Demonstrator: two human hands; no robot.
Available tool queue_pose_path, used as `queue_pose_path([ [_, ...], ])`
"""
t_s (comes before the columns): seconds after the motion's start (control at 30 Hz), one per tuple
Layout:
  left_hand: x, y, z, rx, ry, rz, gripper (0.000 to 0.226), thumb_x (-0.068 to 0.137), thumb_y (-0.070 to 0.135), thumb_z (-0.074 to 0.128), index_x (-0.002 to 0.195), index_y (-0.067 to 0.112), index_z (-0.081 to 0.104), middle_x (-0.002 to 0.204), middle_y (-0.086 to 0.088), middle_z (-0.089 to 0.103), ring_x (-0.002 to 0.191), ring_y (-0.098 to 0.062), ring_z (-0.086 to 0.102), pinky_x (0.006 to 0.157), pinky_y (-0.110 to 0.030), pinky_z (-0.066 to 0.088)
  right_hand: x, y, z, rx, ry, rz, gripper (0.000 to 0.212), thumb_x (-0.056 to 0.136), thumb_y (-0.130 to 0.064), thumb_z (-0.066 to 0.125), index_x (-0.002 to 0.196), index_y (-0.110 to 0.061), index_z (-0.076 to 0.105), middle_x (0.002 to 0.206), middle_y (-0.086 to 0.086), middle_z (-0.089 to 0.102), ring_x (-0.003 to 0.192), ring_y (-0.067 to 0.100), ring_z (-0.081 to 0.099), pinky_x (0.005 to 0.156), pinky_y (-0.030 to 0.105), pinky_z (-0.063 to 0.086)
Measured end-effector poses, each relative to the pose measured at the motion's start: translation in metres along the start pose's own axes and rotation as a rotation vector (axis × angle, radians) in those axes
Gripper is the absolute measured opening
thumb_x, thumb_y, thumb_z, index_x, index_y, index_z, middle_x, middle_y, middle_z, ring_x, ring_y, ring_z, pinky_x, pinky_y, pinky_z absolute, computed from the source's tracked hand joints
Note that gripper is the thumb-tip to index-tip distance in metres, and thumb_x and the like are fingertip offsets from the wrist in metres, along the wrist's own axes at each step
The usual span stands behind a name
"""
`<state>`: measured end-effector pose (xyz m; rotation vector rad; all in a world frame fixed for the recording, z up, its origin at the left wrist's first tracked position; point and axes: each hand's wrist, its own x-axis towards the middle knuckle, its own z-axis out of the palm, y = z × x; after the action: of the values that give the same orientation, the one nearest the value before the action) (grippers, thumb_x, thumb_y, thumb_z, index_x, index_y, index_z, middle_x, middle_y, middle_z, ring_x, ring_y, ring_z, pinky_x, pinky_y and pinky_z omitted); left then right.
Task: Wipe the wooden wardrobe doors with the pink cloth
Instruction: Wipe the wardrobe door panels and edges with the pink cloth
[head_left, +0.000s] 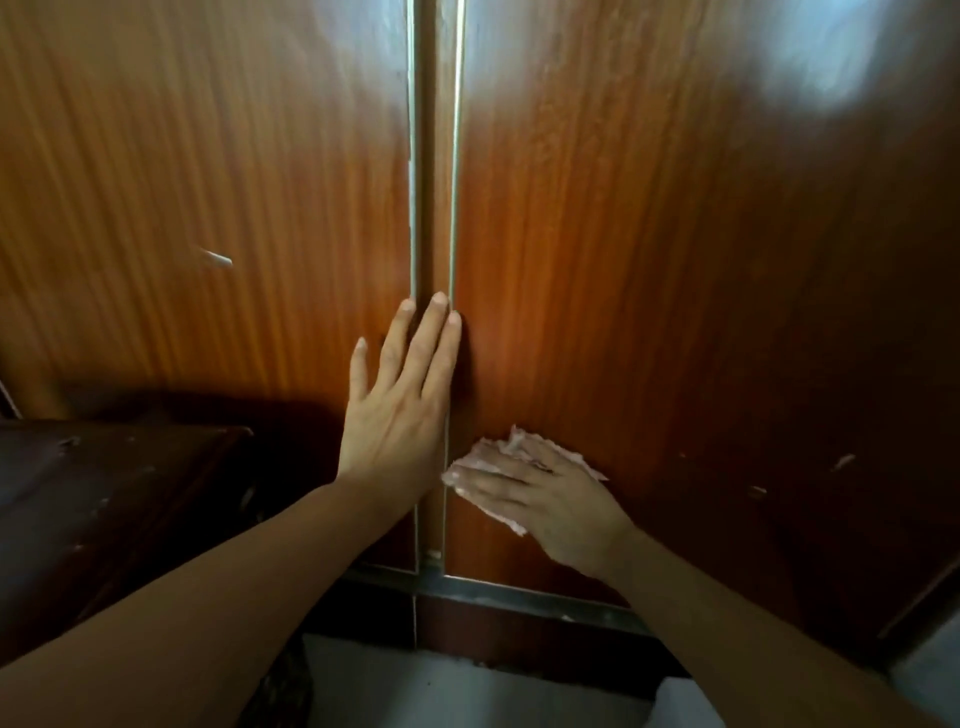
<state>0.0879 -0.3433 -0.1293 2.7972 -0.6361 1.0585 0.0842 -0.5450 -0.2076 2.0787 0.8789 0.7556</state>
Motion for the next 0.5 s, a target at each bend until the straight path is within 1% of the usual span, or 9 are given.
queue_pose_path([
  [0.07,-0.006,0.008,0.005,0.013,-0.007,0.005,0.083,0.077,0.027,0.050,0.148,0.010,0.011,0.157,-0.010,0.003,0.143,-0.026,0.003,0.107,-0.051,0.007,-0.007,0.030,-0.009,-0.033,0.090,0.030,0.073,0.080,-0.018,0.049,0.149,-0.021,0.023,0.157,-0.003,0.022,0.141,0.020,0.020,0.118,0.043,-0.013],
  [0.13,-0.008,0.015,0.009,0.009,0.028,0.013,0.082,0.077,0.014,0.056,0.147,0.009,0.013,0.157,-0.011,0.003,0.143,-0.027,0.005,0.106,-0.053,0.008,-0.013,0.075,-0.027,-0.067,0.211,0.167,0.065,0.086,-0.022,0.037,0.149,-0.022,0.022,0.156,-0.004,0.028,0.142,0.025,0.019,0.115,0.048,-0.003],
  [0.23,-0.009,0.030,0.018,-0.010,0.055,0.062,0.089,0.073,0.005,0.064,0.146,0.007,0.013,0.156,-0.011,0.005,0.143,-0.027,0.007,0.107,-0.054,0.009,-0.024,0.130,-0.055,-0.019,0.339,0.453,0.052,0.099,-0.030,0.028,0.150,-0.020,0.026,0.155,0.002,0.030,0.142,0.031,0.017,0.112,0.053,0.009],
  [0.3,-0.011,0.040,0.025,-0.032,0.060,0.089,0.087,0.075,0.003,0.064,0.146,0.008,0.014,0.156,-0.013,0.006,0.143,-0.028,0.009,0.107,-0.055,0.013,-0.033,0.130,-0.051,-0.016,0.380,0.625,0.053,0.101,-0.035,0.028,0.152,-0.021,0.021,0.158,0.004,0.024,0.144,0.033,0.011,0.113,0.057,0.008],
  [0.33,-0.013,0.044,0.028,-0.040,0.059,0.091,0.084,0.077,0.002,0.062,0.146,0.008,0.015,0.156,-0.013,0.006,0.143,-0.029,0.008,0.107,-0.056,0.015,-0.039,0.115,-0.040,-0.020,0.377,0.657,0.055,0.100,-0.033,0.033,0.152,-0.022,0.016,0.159,0.004,0.018,0.146,0.033,0.004,0.113,0.058,0.006],
  [0.37,-0.014,0.048,0.030,-0.043,0.058,0.084,0.082,0.078,0.002,0.060,0.147,0.008,0.014,0.156,-0.014,0.005,0.143,-0.029,0.007,0.107,-0.057,0.017,-0.048,0.092,-0.025,-0.017,0.336,0.630,0.061,0.099,-0.030,0.038,0.152,-0.024,0.011,0.161,0.003,0.010,0.147,0.031,-0.004,0.113,0.059,0.002],
  [0.4,-0.016,0.052,0.033,-0.041,0.056,0.079,0.081,0.079,0.003,0.058,0.147,0.008,0.014,0.156,-0.014,0.005,0.143,-0.030,0.006,0.107,-0.058,0.018,-0.061,0.066,-0.008,-0.012,0.266,0.545,0.068,0.096,-0.027,0.044,0.152,-0.026,0.007,0.161,0.000,0.001,0.147,0.029,-0.009,0.113,0.057,-0.002],
  [0.43,-0.017,0.055,0.034,-0.037,0.052,0.080,0.080,0.080,0.004,0.057,0.147,0.008,0.014,0.156,-0.014,0.005,0.143,-0.030,0.005,0.107,-0.058,0.018,-0.076,0.041,0.008,-0.003,0.180,0.421,0.076,0.091,-0.023,0.050,0.152,-0.028,0.006,0.161,-0.004,-0.006,0.147,0.028,-0.009,0.113,0.056,-0.004],
  [0.5,-0.020,0.062,0.036,-0.021,0.050,0.110,0.076,0.082,0.006,0.055,0.146,0.006,0.015,0.156,-0.014,0.006,0.143,-0.030,0.006,0.107,-0.057,0.018,-0.102,0.013,0.024,-0.035,0.029,0.167,0.090,0.081,-0.021,0.061,0.153,-0.028,0.009,0.161,-0.006,-0.006,0.146,0.027,-0.003,0.114,0.053,-0.006],
])
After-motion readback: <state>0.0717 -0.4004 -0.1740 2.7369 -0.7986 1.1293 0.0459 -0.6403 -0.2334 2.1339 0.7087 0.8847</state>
